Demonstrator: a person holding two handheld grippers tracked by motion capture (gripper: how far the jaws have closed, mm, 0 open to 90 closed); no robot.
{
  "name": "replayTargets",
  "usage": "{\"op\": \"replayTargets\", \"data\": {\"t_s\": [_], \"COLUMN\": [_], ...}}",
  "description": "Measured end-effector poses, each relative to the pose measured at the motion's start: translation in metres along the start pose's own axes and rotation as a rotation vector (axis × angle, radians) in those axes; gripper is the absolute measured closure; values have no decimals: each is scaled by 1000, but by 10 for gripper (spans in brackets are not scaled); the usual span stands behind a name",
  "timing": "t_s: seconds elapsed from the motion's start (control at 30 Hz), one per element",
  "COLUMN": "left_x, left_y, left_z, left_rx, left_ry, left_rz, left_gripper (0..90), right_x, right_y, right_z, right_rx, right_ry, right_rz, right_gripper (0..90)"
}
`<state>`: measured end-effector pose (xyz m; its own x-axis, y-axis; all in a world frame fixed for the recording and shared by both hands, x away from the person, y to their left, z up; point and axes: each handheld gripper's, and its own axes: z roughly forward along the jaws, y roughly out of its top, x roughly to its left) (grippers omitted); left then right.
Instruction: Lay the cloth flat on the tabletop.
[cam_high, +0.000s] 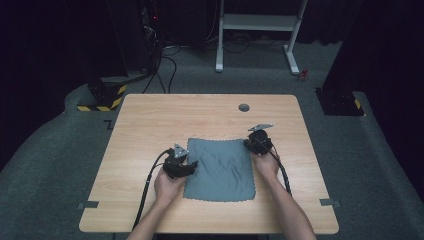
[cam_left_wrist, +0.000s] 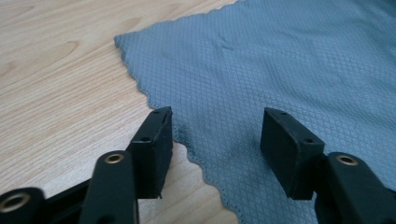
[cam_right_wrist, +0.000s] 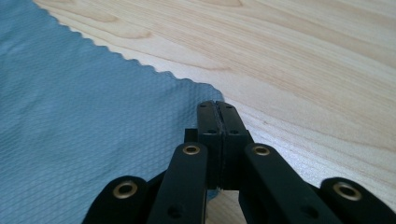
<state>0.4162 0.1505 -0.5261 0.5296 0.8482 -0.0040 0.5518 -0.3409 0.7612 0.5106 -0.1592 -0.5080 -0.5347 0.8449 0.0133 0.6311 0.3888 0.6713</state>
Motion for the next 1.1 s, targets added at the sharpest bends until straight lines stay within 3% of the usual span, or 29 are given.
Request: {"op": "replayTargets", "data": {"t_s": [0.1,0.2,0.23,0.27,0.3,0.33,0.43,0.53,0.57,0.67,0.77,0.9,1.0,1.1], "left_x": [0,0,0,0,0,0,-1,0,-1,0,-1,-1,-1,-1], "left_y": [0,0,0,0,0,0,0,0,0,0,0,0,0,0], "left_z": [0,0,0,0,0,0,0,0,0,0,0,0,0,0], "left_rx": [1,3,3,3,4,6,3,4,4,3,0,1,1,1], "left_ry": [4,9,9,9,9,9,10,10,10,10,11,11,11,12], "left_rz": [0,-1,-2,-1,-1,-1,-6,-5,-6,-5,-7,-6,-6,-6], "left_gripper": [429,416,416,415,415,415,414,414,414,414,413,412,413,412], "right_x": [6,18,23,33,33,44,52,50,40,31,22,28,46,50], "right_y": [3,5,5,5,5,4,2,6,10,11,7,8,9,9], "right_z": [-7,-14,-16,-16,-16,-12,-8,-14,-21,-24,-17,-14,-9,-5], "right_rx": [-17,-32,-28,-16,-16,10,27,-11,-40,-39,2,-8,-7,9], "right_ry": [9,14,18,22,22,51,66,89,93,78,61,86,100,104], "right_rz": [-22,-81,-103,-163,-163,-212,-245,-184,-107,-64,-33,-52,-133,-142], "right_gripper": [898,898,897,896,896,891,858,841,842,843,830,812,779,777]}}
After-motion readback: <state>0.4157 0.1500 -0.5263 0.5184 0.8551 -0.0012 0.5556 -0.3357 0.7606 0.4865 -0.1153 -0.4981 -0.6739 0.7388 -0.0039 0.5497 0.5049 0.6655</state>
